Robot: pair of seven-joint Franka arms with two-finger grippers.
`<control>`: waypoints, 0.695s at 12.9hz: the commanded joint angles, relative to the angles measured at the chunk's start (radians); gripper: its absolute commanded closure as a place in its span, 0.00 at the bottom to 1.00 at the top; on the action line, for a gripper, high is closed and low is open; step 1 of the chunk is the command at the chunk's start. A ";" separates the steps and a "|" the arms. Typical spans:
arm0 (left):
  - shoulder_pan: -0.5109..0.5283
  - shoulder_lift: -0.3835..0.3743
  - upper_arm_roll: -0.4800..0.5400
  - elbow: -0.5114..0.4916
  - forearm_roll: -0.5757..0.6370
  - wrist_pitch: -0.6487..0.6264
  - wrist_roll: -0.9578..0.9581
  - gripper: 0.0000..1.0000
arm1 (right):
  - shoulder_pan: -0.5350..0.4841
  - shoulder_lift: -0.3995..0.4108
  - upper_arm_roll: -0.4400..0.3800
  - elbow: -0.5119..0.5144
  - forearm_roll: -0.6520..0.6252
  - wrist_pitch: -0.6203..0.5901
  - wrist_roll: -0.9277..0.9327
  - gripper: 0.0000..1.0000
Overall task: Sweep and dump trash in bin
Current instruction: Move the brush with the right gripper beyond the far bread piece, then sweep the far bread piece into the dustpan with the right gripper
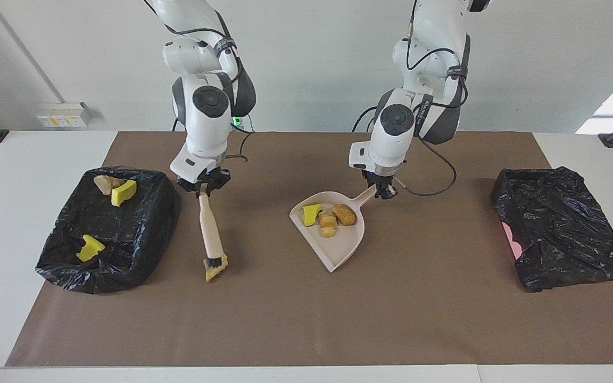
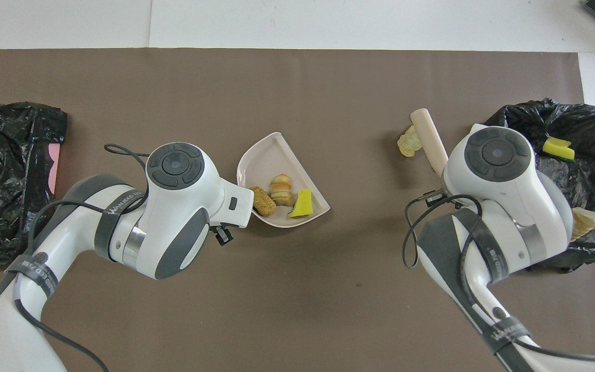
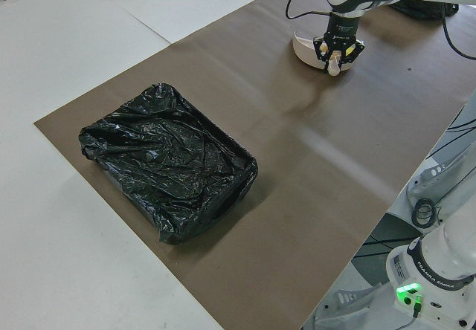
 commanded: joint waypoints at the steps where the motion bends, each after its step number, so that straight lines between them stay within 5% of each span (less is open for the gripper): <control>1: -0.006 -0.022 0.004 -0.034 -0.015 0.061 -0.004 1.00 | -0.037 0.134 0.012 0.152 -0.083 0.001 0.003 1.00; 9: -0.008 -0.041 0.004 -0.071 -0.015 0.054 0.000 1.00 | 0.010 0.273 0.026 0.215 -0.053 -0.013 0.040 1.00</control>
